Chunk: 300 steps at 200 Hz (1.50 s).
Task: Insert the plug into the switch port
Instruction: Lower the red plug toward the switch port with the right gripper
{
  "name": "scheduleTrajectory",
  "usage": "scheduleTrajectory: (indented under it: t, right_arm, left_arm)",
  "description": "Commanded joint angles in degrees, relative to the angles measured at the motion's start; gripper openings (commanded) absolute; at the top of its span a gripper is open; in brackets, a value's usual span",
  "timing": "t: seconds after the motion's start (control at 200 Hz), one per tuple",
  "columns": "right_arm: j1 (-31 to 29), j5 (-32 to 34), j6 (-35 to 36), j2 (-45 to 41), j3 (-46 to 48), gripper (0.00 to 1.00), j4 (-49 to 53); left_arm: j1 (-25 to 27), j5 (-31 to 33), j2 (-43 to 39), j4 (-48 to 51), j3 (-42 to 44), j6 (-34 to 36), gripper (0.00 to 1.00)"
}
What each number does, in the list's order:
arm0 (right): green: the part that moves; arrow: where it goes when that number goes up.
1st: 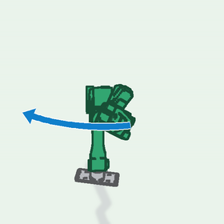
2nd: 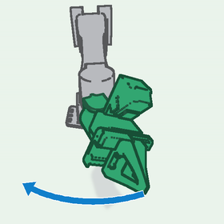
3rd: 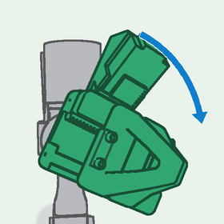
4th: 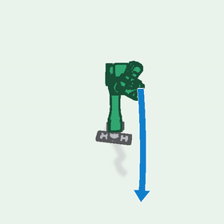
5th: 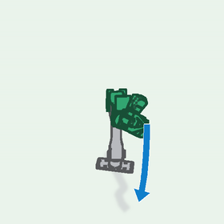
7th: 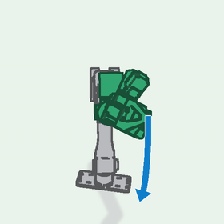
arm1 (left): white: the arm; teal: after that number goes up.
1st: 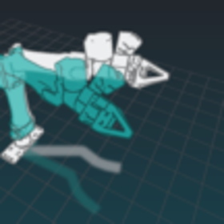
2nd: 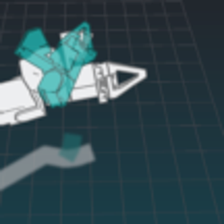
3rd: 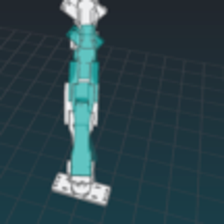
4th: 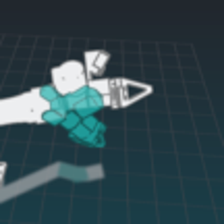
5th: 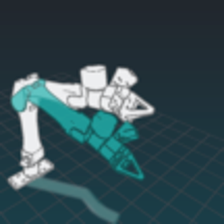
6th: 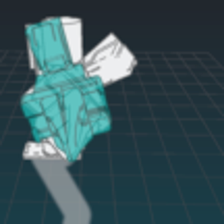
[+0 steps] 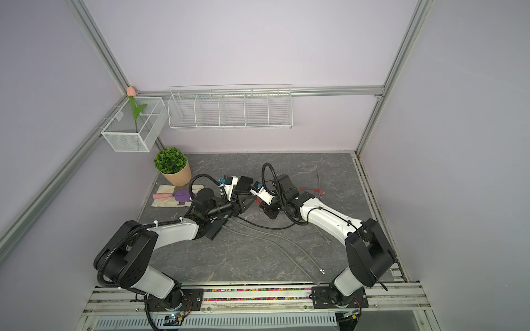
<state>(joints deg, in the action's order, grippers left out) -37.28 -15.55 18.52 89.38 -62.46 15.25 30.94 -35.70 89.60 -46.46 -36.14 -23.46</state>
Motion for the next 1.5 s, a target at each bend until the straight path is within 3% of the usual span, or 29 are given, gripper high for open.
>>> scheduleTrajectory:
  t: [0.0, 0.11, 0.255, 0.64, 0.765, 0.895, 0.98, 1.17, 1.265, 1.395, 1.495]
  right_arm:
    - [-0.4, -2.3, 1.6, 0.5, -1.3, 0.07, 1.6]
    - [-0.5, -2.4, 1.5, 0.6, -1.6, 0.07, 1.8]
    - [-0.6, -3.2, 1.7, 0.9, -1.9, 0.07, 2.1]
    - [-0.6, -0.9, 1.9, 1.4, -4.2, 0.07, 4.4]
    - [-0.6, -0.1, 2.0, 1.6, -5.9, 0.08, 6.6]
    - [-0.5, -2.9, 4.4, 2.5, -8.3, 0.23, 10.2]
    - [0.0, -4.3, 5.3, 3.3, -9.6, 0.25, 11.2]
    - [0.9, -6.1, 5.5, 2.6, -9.1, 0.18, 11.1]
    - [2.0, -8.4, 5.1, 0.4, -6.3, 0.22, 8.5]
    - [5.2, -16.6, 3.0, -4.8, -0.3, 0.30, 0.6]
    - [5.8, -18.0, 2.9, -5.2, -0.1, 0.31, -0.1]
  left_arm:
    - [0.3, -1.4, 0.7, -1.7, -1.9, -0.1, 0.46]
    - [0.4, -2.1, 1.0, -1.7, -2.3, -0.4, 0.36]
    - [0.5, -4.7, 1.9, -2.1, -3.1, -0.5, 0.32]
    - [0.8, -5.5, 2.7, -0.6, -4.2, -0.2, 0.00]
    - [0.7, -4.5, 1.1, 1.4, -4.2, 1.1, 0.00]
    - [0.7, -5.2, -0.1, 1.9, -4.1, 1.1, 0.00]
    - [0.7, -5.7, -0.6, 1.3, -4.0, 0.7, 0.00]
    - [0.5, -5.4, -2.1, 0.9, -2.9, 0.6, 0.00]
    - [-0.5, -6.6, -2.4, -3.4, -1.5, -2.2, 0.00]
    - [-2.8, -9.7, -2.0, -12.5, 0.3, -8.9, 0.00]
    - [-3.0, -10.3, -2.5, -12.6, 0.2, -9.6, 0.00]
